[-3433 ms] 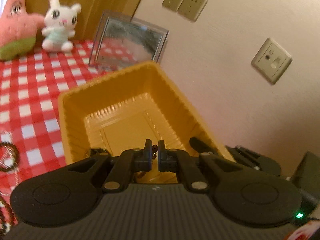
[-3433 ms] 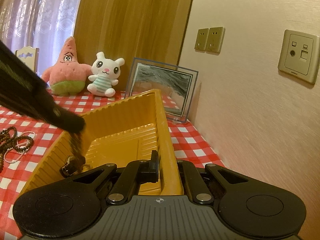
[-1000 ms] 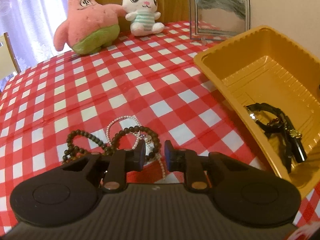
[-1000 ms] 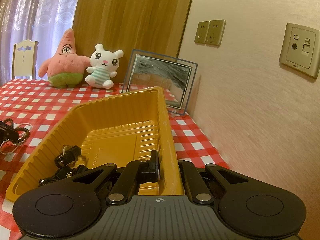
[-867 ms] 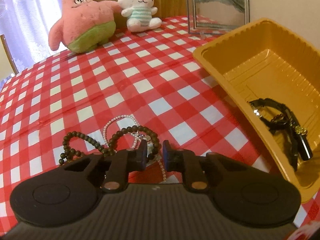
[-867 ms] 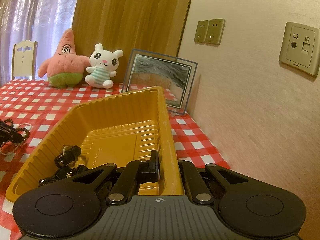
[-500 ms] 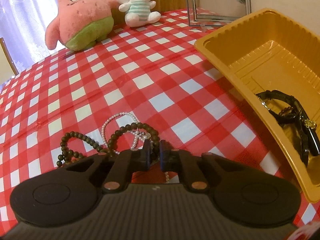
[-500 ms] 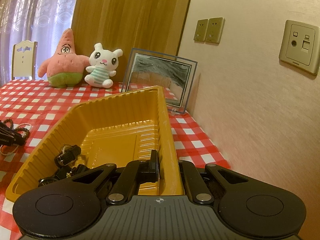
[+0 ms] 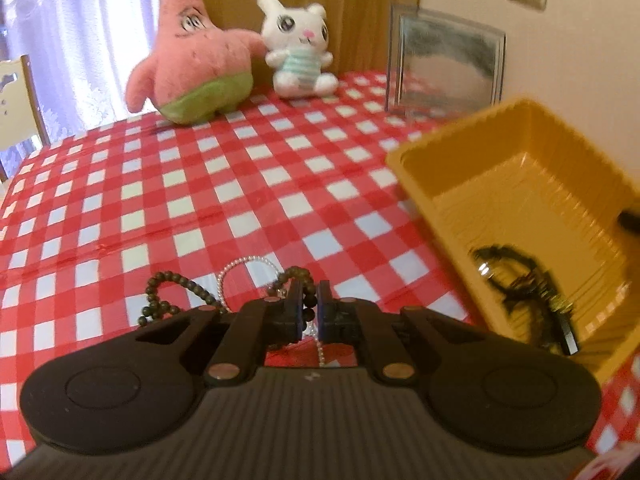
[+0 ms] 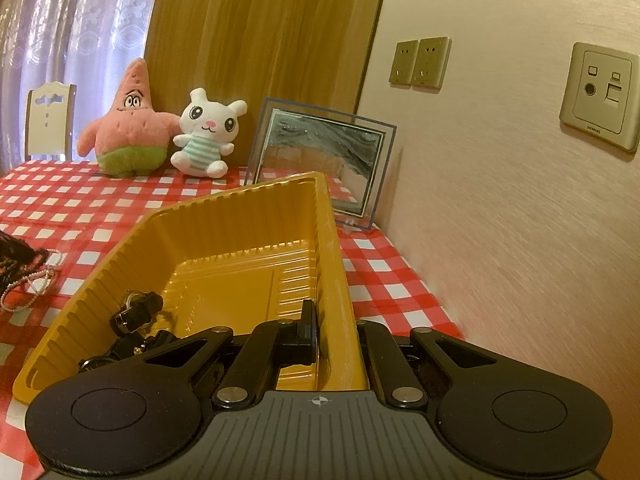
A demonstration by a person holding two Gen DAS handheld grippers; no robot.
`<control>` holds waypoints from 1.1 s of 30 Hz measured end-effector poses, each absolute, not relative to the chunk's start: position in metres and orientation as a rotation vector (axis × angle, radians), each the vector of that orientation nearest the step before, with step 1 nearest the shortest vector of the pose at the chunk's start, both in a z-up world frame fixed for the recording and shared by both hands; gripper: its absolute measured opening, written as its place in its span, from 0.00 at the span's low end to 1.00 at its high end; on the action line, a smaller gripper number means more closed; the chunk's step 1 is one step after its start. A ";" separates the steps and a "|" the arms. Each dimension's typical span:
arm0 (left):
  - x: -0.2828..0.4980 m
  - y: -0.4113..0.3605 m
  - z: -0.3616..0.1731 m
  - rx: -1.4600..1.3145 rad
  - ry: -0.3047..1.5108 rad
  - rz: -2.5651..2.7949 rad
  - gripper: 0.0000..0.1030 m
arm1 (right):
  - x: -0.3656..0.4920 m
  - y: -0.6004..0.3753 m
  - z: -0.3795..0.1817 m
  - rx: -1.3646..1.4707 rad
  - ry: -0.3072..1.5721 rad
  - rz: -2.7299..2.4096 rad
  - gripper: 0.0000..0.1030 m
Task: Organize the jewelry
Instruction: 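Carry the dark bead bracelet into the tray and open the left tool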
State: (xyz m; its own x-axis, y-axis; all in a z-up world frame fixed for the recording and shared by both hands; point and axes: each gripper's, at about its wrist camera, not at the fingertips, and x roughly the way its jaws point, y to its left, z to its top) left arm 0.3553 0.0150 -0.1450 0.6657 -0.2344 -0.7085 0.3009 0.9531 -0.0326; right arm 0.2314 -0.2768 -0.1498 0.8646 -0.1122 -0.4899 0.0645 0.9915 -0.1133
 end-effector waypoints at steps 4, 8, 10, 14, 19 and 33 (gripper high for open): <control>0.344 0.025 -0.123 0.032 0.752 -0.301 0.05 | 0.232 -0.276 -0.150 -0.094 0.518 -0.093 0.04; 0.336 0.030 -0.109 0.004 0.738 -0.299 0.05 | 0.233 -0.276 -0.149 -0.096 0.515 -0.092 0.04; 0.332 0.030 -0.104 -0.005 0.736 -0.307 0.05 | 0.233 -0.276 -0.149 -0.095 0.514 -0.091 0.04; 0.325 0.025 -0.097 -0.015 0.744 -0.333 0.05 | 0.234 -0.276 -0.149 -0.095 0.513 -0.090 0.04; 0.321 0.017 -0.086 -0.043 0.727 -0.369 0.05 | 0.235 -0.275 -0.149 -0.095 0.513 -0.089 0.04; 0.328 -0.045 -0.076 -0.043 0.688 -0.543 0.05 | 0.234 -0.274 -0.148 -0.094 0.510 -0.088 0.04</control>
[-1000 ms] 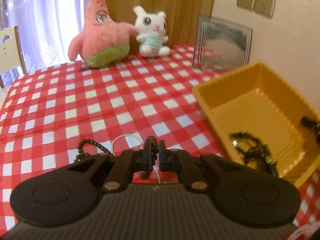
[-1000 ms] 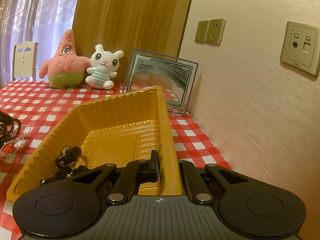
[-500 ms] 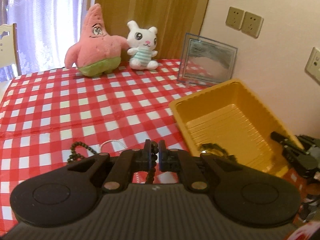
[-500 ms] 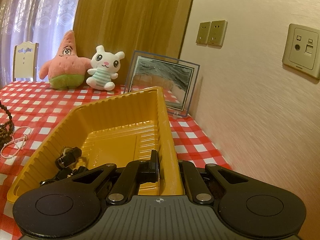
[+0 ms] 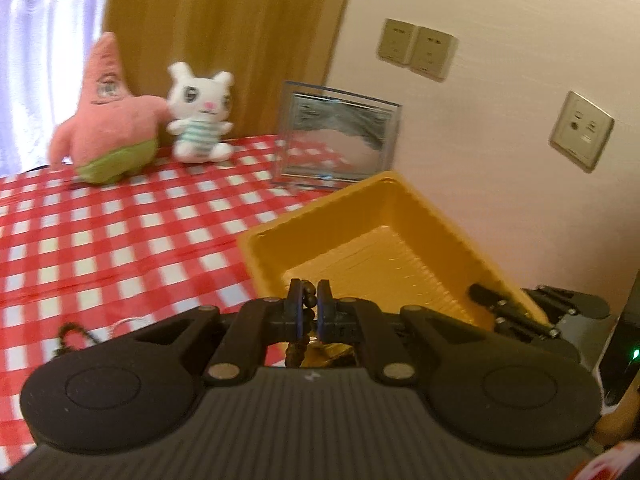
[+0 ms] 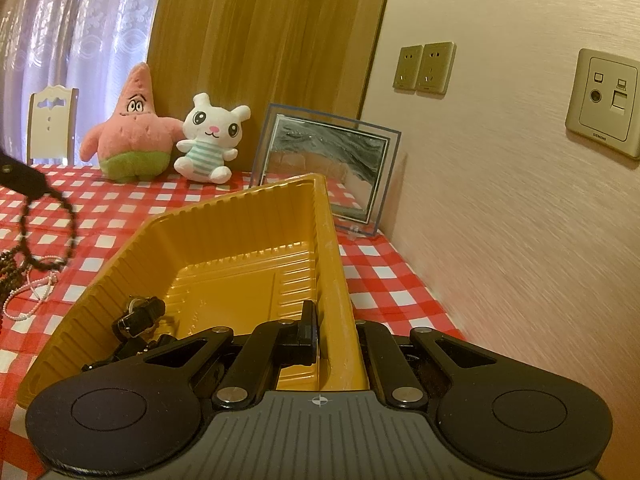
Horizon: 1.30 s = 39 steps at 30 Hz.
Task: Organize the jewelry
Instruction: 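Carry the dark bead bracelet into the tray and open the left tool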
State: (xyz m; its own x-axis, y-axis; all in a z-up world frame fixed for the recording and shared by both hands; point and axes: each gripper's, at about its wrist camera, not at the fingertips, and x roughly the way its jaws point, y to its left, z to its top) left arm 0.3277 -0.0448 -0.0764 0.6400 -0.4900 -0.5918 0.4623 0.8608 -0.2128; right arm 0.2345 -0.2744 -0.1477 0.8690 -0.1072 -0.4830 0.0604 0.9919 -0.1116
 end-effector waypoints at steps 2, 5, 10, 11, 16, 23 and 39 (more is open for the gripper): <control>0.331 -0.055 -0.080 -0.057 0.693 -0.563 0.05 | 0.236 -0.274 -0.147 -0.093 0.509 -0.086 0.04; 0.338 -0.073 -0.086 -0.079 0.707 -0.592 0.05 | 0.235 -0.274 -0.147 -0.092 0.508 -0.086 0.04; 0.346 -0.098 -0.086 -0.111 0.701 -0.649 0.05 | 0.236 -0.274 -0.147 -0.089 0.508 -0.085 0.04; 0.347 -0.102 -0.087 -0.112 0.705 -0.655 0.05 | 0.235 -0.274 -0.147 -0.090 0.507 -0.085 0.04; 0.355 -0.116 -0.102 -0.133 0.759 -0.661 0.05 | 0.236 -0.273 -0.147 -0.087 0.507 -0.085 0.04; 0.356 -0.123 -0.118 -0.139 0.811 -0.640 0.16 | 0.236 -0.273 -0.148 -0.089 0.509 -0.086 0.04; 0.305 -0.043 -0.090 -0.159 0.716 -0.509 0.16 | 0.235 -0.273 -0.150 -0.091 0.513 -0.086 0.04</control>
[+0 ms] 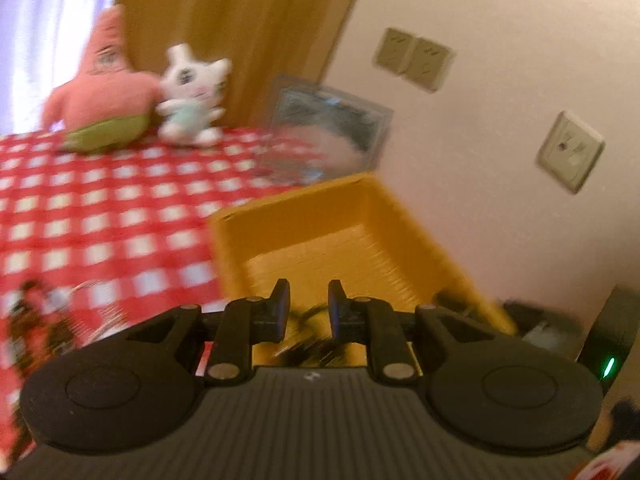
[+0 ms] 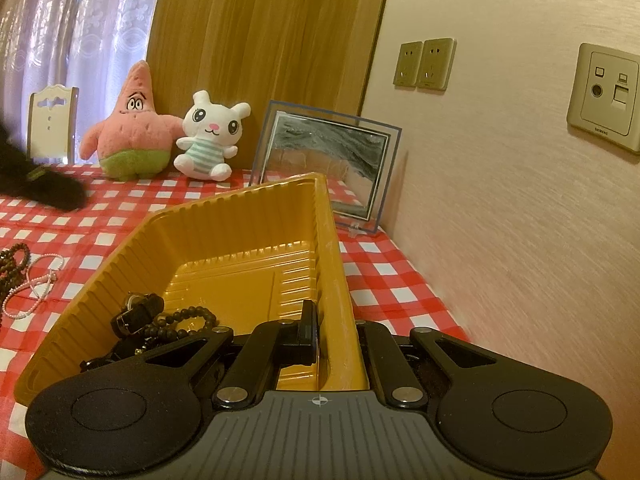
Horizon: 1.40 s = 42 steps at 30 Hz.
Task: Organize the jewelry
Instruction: 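Carry the dark bead bracelet into the tray and open the left tool, then grasp the pearl necklace with the left tool and lift it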
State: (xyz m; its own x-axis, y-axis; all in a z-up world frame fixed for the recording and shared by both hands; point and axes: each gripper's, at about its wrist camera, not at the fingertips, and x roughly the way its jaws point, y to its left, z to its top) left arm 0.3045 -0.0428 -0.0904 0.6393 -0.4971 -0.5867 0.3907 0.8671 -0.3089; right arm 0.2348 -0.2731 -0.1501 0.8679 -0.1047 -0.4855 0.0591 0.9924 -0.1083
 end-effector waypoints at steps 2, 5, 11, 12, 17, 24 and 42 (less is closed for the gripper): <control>0.297 -0.027 -0.098 -0.147 0.759 -0.456 0.16 | 0.235 -0.273 -0.150 -0.092 0.513 -0.085 0.04; 0.285 -0.004 -0.112 -0.134 0.826 -0.389 0.16 | 0.234 -0.273 -0.151 -0.093 0.514 -0.085 0.04; 0.276 0.019 -0.135 -0.046 0.876 -0.298 0.16 | 0.235 -0.274 -0.152 -0.096 0.518 -0.084 0.04; 0.277 0.023 -0.137 -0.044 0.872 -0.289 0.16 | 0.234 -0.274 -0.153 -0.096 0.518 -0.084 0.04; 0.294 0.027 -0.141 0.006 0.829 -0.278 0.16 | 0.234 -0.274 -0.153 -0.096 0.518 -0.084 0.04; 0.323 0.026 -0.150 0.072 0.794 -0.284 0.16 | 0.234 -0.273 -0.153 -0.097 0.517 -0.084 0.04; 0.368 0.003 -0.174 0.199 0.785 -0.312 0.16 | 0.246 -0.270 -0.154 -0.094 0.492 -0.103 0.05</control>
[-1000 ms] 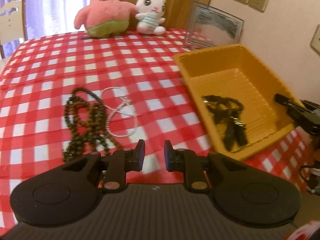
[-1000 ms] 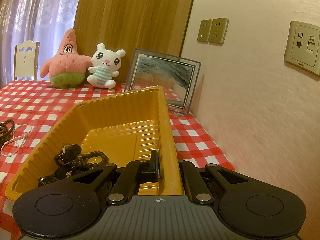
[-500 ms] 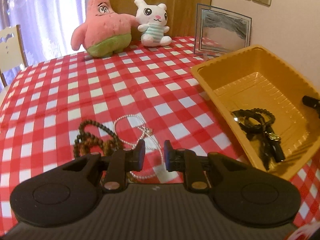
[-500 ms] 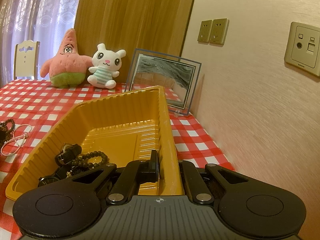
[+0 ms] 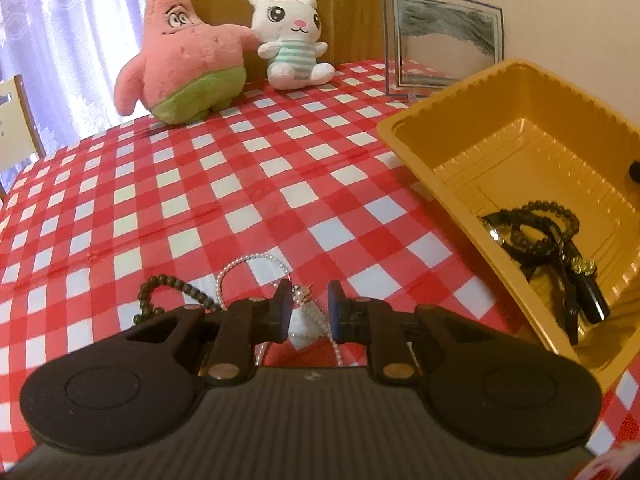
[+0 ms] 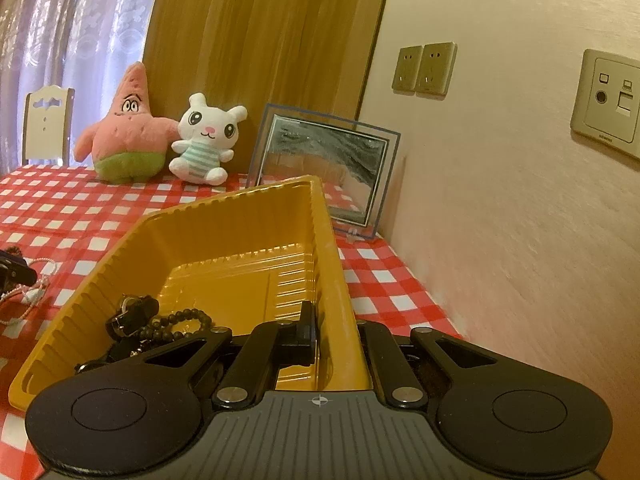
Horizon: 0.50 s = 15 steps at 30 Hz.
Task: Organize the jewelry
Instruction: 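Grasp the pearl necklace with the left tool and lift it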
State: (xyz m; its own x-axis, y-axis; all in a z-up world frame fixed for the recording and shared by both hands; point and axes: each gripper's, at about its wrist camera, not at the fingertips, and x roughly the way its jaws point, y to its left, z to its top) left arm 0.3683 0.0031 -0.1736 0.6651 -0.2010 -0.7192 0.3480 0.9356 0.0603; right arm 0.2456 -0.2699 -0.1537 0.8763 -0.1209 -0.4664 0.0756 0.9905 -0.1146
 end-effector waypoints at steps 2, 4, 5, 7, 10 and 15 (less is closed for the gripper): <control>0.372 0.002 -0.176 0.213 0.788 -0.315 0.15 | 0.250 -0.270 -0.154 -0.092 0.492 -0.102 0.05; 0.374 0.002 -0.179 0.217 0.794 -0.318 0.14 | 0.255 -0.270 -0.154 -0.090 0.491 -0.100 0.05; 0.376 0.002 -0.179 0.218 0.796 -0.318 0.13 | 0.257 -0.270 -0.154 -0.090 0.491 -0.098 0.05; 0.378 0.002 -0.182 0.223 0.800 -0.319 0.13 | 0.259 -0.270 -0.154 -0.089 0.492 -0.097 0.05; 0.381 0.002 -0.184 0.228 0.805 -0.323 0.12 | 0.263 -0.269 -0.154 -0.088 0.492 -0.095 0.05; 0.387 0.004 -0.190 0.230 0.820 -0.327 0.12 | 0.266 -0.269 -0.156 -0.085 0.500 -0.095 0.05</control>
